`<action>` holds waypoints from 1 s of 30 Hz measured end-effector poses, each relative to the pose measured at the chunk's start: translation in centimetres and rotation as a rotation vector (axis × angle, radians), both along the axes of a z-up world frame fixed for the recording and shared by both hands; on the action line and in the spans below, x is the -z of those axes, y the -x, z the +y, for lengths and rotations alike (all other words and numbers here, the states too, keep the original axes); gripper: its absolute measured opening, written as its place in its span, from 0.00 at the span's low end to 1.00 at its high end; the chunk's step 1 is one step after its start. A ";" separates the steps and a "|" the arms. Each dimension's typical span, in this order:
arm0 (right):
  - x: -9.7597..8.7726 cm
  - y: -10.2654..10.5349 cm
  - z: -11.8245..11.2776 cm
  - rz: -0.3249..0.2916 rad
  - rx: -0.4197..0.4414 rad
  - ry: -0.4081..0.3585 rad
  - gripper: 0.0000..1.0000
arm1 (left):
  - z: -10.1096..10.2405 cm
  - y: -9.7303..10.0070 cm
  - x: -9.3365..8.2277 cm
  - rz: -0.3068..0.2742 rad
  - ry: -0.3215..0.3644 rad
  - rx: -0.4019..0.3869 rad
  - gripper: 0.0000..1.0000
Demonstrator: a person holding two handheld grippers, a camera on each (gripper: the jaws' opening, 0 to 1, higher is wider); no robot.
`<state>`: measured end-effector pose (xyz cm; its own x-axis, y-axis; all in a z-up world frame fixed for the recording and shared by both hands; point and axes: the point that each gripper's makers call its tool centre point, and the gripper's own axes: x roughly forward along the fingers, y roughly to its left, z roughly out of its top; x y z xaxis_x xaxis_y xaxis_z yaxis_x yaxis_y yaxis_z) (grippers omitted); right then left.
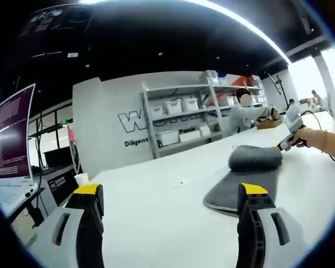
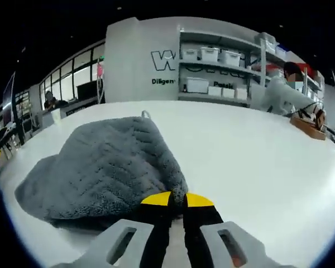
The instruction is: Open the folded towel by lifting each exposed corner and separating the folded layers until the towel lies flat within the target outline without major curled edges
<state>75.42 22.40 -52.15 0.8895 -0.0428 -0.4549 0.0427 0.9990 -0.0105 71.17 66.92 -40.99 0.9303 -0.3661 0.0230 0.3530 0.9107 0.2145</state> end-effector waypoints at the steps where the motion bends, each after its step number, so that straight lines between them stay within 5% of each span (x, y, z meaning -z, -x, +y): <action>1: -0.1 0.0 0.0 0.001 0.003 -0.003 0.03 | -0.1 0.1 0.0 -0.001 -0.001 0.002 0.98; 3: -0.3 0.2 0.0 0.006 0.010 -0.007 0.06 | -0.4 0.3 -0.1 -0.004 0.004 0.011 0.98; 8: -1.9 0.8 -2.1 0.027 0.073 0.166 0.16 | 0.1 -0.3 -0.2 -0.003 0.012 0.016 0.98; 13: -4.6 1.4 -2.5 -0.025 0.103 0.235 0.24 | 0.2 -0.2 -0.4 -0.008 0.016 0.019 0.98; 18: -7.5 2.2 -3.7 -0.060 0.152 0.309 0.54 | -0.1 0.2 -0.4 -0.016 0.009 0.020 0.98; 23: -9.2 1.8 -4.9 -0.080 0.198 0.351 0.69 | 0.2 0.2 -0.4 -0.013 0.010 0.016 0.98; 26: -9.4 1.9 -5.1 -0.070 0.229 0.364 1.00 | 0.4 0.3 -0.4 -0.015 0.012 0.013 0.98; 30: -9.6 2.1 -4.8 -0.052 0.230 0.447 0.99 | 0.3 0.3 -0.5 -0.017 0.013 0.020 0.97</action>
